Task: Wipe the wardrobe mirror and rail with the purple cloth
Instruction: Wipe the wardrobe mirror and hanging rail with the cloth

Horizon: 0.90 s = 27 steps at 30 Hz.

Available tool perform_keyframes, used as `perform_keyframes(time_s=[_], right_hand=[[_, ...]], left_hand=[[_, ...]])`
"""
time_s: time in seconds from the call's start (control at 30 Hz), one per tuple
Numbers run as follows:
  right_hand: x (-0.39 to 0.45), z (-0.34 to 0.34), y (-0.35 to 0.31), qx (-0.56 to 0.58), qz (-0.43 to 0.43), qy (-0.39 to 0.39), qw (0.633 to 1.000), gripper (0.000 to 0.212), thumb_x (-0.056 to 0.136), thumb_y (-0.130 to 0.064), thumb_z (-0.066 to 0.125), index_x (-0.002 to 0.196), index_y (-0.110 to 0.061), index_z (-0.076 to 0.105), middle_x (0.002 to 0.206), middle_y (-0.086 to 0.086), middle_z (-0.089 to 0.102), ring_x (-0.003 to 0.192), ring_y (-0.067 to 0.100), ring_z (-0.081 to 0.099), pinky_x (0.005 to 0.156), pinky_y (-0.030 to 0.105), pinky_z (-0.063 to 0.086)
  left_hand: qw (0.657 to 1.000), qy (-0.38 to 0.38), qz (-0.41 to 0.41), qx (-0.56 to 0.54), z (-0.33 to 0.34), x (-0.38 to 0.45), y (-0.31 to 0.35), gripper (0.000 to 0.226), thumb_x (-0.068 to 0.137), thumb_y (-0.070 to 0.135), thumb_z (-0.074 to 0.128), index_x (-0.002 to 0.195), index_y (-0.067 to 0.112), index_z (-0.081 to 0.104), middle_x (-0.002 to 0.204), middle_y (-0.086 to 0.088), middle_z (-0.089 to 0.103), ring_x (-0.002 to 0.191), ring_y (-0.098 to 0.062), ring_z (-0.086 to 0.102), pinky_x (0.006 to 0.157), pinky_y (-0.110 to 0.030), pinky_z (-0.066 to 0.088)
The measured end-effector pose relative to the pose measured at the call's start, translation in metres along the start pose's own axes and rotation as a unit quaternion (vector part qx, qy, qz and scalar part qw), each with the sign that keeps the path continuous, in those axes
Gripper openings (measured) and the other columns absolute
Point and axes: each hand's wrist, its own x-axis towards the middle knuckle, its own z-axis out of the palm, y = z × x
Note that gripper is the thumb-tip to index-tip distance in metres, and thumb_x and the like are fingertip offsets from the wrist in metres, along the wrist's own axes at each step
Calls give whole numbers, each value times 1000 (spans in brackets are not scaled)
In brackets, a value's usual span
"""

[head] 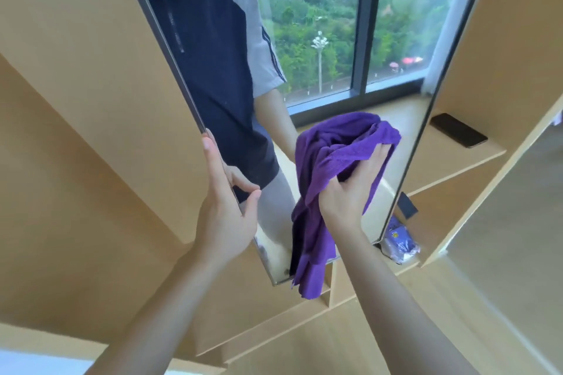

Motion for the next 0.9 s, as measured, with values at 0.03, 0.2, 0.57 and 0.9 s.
perform_keyframes(time_s=[0.03,0.2,0.57,0.9], right_hand=[[-5,4,-6,-26,-22,-1,999,70,82,-10,62,146,0,36,158,18,30,150,38,24,122,54,21],[-33,29,-29,-145,-142,-79,976,101,74,-22,72,154,-19,10,167,18,7,157,35,-4,125,59,3],[-76,43,24,-240,-196,-124,943,99,82,-32,72,157,-25,8,166,9,11,157,22,-15,126,52,3],[-51,44,-25,-139,-132,-46,980,96,81,-26,68,158,-20,11,168,18,12,157,35,1,126,52,3]], left_hand=[[1000,-21,10,-6,-1,1,-9,121,84,-16,58,155,31,-27,88,-6,52,84,-26,56,81,-28,50],[996,-77,19,-35,-15,13,-16,125,76,-22,50,155,34,-29,93,-12,38,75,-29,41,64,-37,45],[990,-133,-21,-53,-21,11,-11,130,73,-28,49,156,39,-26,136,-22,41,116,-42,48,98,-69,41],[993,-102,-13,-65,-18,1,-20,125,81,-16,60,158,38,-22,106,-2,44,88,-32,55,85,-48,55]])
